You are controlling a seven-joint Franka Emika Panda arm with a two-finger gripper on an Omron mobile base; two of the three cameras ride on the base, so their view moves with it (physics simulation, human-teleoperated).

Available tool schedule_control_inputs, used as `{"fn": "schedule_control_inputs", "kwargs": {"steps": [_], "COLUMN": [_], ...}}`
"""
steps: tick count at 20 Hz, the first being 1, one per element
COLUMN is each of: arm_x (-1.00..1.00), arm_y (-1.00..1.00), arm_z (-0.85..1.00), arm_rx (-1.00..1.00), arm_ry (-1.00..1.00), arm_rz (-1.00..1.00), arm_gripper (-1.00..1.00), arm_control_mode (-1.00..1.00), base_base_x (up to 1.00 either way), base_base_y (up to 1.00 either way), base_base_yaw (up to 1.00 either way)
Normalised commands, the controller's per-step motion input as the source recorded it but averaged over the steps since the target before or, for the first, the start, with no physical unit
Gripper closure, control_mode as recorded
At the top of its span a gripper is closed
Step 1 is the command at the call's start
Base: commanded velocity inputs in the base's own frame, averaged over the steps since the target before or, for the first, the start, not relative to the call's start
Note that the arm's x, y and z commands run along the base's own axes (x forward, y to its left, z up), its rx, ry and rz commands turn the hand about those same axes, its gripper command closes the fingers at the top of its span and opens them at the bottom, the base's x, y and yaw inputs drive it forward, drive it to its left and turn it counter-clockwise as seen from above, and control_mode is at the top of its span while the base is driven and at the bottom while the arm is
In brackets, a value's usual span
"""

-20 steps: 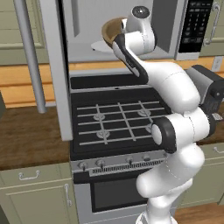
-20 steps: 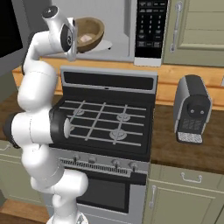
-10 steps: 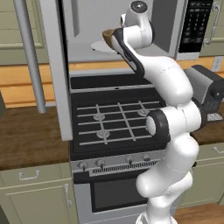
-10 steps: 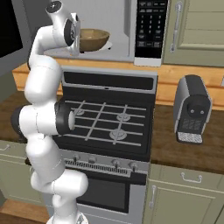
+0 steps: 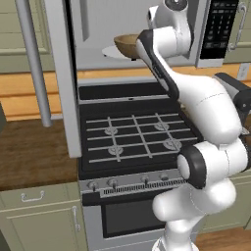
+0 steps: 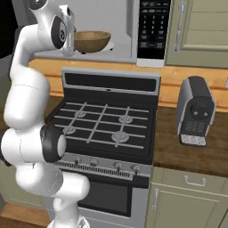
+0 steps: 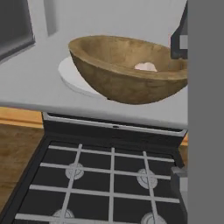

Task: Pick the garlic from the sink and place it in the bowl. Then pick the bowl and place it in the microwave. Then close the microwave door and press the start button.

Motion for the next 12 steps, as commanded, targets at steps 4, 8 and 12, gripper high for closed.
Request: {"fn": "schedule_control_inputs", "kwargs": {"steps": [4,8,12], "arm_x": [-1.0,-1.0,-1.0], "arm_y": [-0.06,0.0,0.0], "arm_z": [-0.36,-0.65,-0.79], "arm_rx": [-0.06,-0.11,-0.13], "arm_ry": [-0.02,0.0,0.02], "arm_rz": [0.05,0.09,0.09], "arm_gripper": [-1.0,-1.0,-1.0], "arm_control_mode": [-1.0,-1.0,-1.0], "base_base_x": [0.0,0.0,0.0], "base_base_y": [0.0,0.0,0.0], "base_base_yaw": [0.0,0.0,0.0]}}
